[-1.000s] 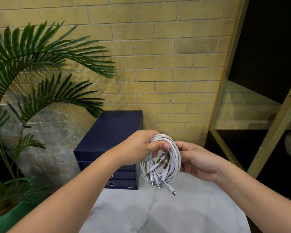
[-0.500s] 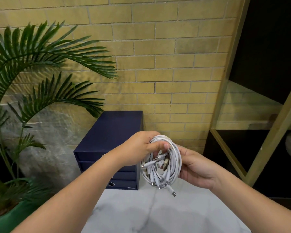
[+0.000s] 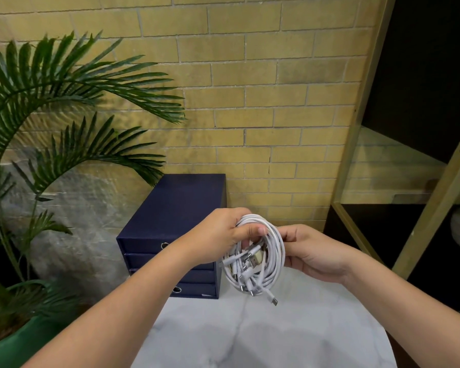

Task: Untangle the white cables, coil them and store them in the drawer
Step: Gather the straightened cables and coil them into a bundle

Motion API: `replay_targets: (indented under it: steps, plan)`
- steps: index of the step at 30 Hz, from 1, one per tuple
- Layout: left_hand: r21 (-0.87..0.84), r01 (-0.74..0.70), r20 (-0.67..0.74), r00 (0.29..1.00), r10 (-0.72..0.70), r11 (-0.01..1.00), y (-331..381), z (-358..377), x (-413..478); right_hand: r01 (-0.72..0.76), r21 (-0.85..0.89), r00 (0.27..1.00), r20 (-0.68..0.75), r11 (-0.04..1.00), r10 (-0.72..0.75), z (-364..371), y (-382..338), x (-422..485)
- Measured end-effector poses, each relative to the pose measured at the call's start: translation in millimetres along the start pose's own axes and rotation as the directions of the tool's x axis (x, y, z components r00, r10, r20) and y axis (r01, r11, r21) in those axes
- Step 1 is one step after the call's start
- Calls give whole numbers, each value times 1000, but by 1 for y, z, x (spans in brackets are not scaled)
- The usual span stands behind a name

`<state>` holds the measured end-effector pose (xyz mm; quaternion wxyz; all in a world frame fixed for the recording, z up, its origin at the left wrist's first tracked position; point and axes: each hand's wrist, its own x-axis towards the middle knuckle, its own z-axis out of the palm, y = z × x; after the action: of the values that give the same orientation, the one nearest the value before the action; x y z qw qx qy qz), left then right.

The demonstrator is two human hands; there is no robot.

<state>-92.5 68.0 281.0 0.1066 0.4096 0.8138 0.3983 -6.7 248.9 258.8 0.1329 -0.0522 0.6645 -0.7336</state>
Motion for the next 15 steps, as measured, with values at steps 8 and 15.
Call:
replay_targets:
  steps: [8, 15]
  plan:
    - [-25, 4, -15, 1000, -4, 1000, -2, -2, -1, 21, 10, 997, -77, 1000, -20, -1, 0, 2]
    - [-15, 7, -43, 999, -7, 1000, -5, -1, 0, 78, -1, 979, -187, 997, -77, 1, -2, 1]
